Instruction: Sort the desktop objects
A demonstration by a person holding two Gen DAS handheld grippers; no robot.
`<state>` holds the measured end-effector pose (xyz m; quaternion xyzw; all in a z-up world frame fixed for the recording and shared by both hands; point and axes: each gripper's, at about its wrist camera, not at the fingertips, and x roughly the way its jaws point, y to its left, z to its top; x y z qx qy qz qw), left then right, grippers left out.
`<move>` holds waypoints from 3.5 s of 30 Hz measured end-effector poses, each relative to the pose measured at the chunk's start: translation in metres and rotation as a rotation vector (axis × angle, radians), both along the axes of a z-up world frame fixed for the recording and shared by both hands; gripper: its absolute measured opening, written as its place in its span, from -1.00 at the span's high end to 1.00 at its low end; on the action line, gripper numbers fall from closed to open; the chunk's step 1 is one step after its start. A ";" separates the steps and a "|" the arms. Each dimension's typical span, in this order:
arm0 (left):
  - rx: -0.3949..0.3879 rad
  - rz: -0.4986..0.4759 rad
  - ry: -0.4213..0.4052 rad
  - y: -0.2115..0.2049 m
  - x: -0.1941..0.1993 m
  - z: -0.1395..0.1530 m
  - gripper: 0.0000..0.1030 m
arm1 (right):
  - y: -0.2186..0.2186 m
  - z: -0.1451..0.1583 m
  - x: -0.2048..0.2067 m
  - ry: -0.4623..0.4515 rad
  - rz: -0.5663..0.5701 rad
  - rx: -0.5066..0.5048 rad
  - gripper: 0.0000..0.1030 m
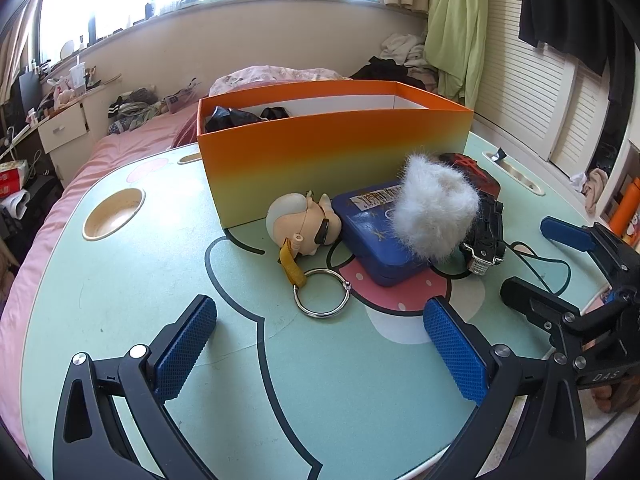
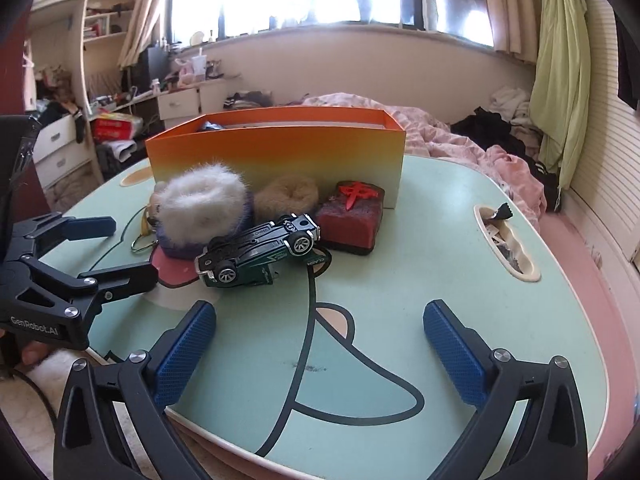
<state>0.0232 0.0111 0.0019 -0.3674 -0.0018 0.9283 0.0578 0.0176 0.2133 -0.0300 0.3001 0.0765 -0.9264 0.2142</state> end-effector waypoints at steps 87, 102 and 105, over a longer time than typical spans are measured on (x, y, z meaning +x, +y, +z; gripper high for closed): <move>-0.212 0.103 -0.263 -0.015 -0.189 0.053 0.38 | 0.001 -0.003 0.004 0.003 -0.001 -0.001 -1.00; -0.238 0.058 -0.337 -0.012 -0.219 0.037 0.41 | 0.002 -0.004 0.003 0.004 -0.001 -0.001 -1.00; -0.097 0.024 -0.285 -0.024 -0.205 0.061 0.57 | 0.002 -0.004 0.003 0.004 -0.002 -0.002 -1.00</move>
